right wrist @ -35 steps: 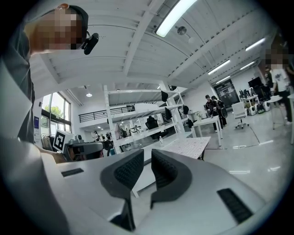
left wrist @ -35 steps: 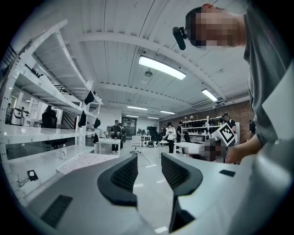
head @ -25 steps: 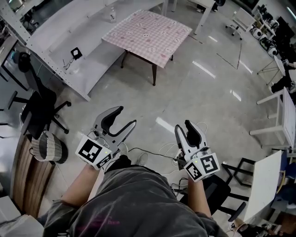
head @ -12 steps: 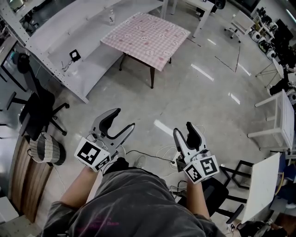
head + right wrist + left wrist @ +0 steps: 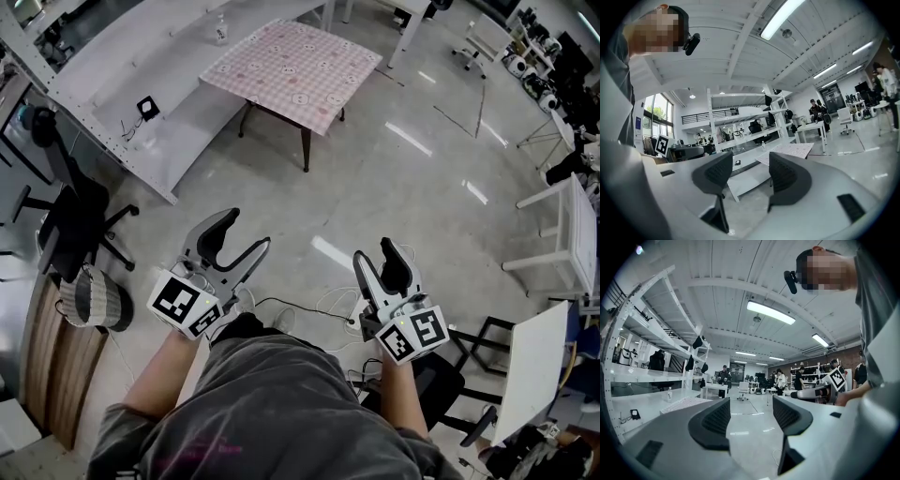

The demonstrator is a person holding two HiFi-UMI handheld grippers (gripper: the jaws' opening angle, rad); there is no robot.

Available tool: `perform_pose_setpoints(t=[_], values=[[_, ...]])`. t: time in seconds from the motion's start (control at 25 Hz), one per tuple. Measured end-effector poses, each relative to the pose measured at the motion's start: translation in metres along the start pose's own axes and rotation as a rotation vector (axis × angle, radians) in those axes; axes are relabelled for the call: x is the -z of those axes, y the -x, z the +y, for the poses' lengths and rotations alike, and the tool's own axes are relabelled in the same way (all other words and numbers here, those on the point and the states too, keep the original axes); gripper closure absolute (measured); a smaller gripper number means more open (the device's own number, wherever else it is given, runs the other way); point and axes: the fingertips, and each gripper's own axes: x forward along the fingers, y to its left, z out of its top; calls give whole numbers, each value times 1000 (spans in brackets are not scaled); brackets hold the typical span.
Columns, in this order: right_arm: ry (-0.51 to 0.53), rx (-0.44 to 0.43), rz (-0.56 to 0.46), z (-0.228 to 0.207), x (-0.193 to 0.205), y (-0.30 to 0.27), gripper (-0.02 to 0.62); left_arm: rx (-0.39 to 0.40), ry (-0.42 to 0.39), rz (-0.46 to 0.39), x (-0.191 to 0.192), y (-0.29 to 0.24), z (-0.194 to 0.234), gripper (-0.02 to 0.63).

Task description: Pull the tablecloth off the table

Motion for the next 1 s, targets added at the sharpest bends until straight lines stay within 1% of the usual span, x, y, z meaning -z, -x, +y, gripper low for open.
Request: perform_pose_setpoints(t=[0.2, 0.52, 0.76, 1.0], values=[[-5, -4, 11, 0, 4, -3, 370, -2, 1, -6, -1, -2, 3, 333], [-8, 2, 19, -13, 6, -15, 371, -5, 8, 1, 3, -13, 15, 333], [-7, 3, 17, -29, 5, -40, 371, 3, 5, -7, 3, -37, 37, 333], [-4, 12, 32, -53, 4, -76, 371, 7, 18, -7, 8, -70, 69, 333]])
